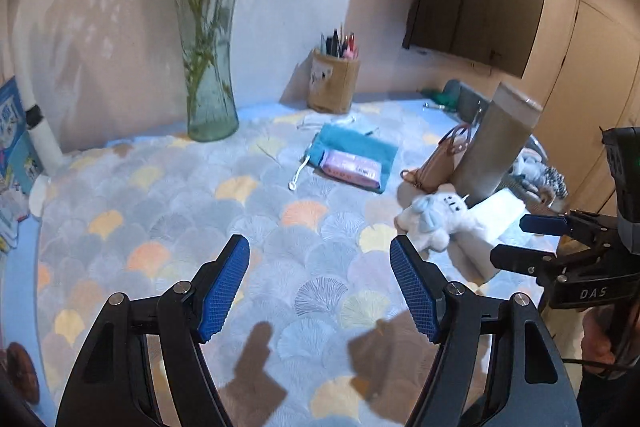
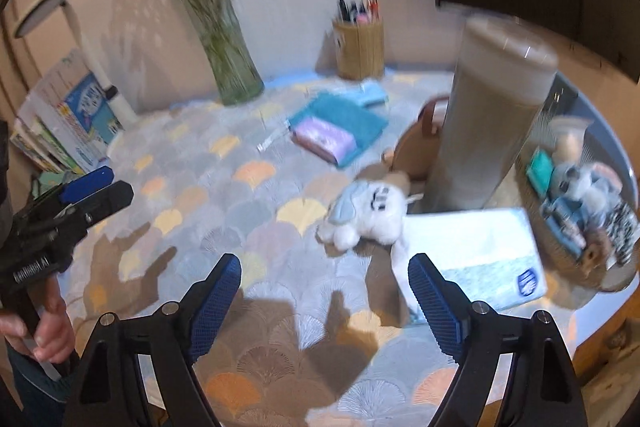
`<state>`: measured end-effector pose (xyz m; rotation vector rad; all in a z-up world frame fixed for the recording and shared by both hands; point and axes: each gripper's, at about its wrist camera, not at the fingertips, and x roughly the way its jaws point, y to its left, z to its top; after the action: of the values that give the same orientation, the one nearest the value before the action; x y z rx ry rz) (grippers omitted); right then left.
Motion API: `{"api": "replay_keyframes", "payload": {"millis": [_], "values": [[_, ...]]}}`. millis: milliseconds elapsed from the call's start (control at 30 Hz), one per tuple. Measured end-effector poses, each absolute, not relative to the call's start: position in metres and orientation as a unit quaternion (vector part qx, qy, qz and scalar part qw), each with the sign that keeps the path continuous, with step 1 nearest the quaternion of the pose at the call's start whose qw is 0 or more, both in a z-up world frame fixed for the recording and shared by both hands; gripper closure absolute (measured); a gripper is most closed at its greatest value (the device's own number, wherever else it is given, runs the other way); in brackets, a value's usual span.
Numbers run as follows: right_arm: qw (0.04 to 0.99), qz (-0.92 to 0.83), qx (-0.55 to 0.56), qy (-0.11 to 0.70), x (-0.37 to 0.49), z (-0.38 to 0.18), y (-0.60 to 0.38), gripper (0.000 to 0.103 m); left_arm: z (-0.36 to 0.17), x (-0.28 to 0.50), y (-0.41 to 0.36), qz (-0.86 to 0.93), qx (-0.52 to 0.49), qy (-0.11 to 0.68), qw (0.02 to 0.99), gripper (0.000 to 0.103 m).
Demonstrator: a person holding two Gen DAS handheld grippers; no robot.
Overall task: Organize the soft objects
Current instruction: 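Move both grippers back over the table toward the white plush toy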
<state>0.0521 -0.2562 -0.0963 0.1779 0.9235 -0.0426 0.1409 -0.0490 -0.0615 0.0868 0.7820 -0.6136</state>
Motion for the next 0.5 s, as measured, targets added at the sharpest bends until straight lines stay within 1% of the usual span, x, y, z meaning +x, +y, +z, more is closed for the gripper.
{"api": "replay_keyframes", "payload": {"millis": [100,233,500], "values": [[0.880,-0.036,0.087,0.466,0.067,-0.112,-0.259,0.019,-0.065,0.158,-0.058,-0.302,0.038,0.384,0.872,0.032],[0.875,-0.064,0.079,0.474,0.082,-0.120,-0.265,0.019,-0.067,0.184,-0.082,-0.307,0.061,0.384,0.869,0.032],[0.866,-0.094,0.035,0.490,0.115,-0.136,-0.261,0.019,-0.102,0.233,-0.152,-0.346,0.105,0.401,0.841,0.032]]}}
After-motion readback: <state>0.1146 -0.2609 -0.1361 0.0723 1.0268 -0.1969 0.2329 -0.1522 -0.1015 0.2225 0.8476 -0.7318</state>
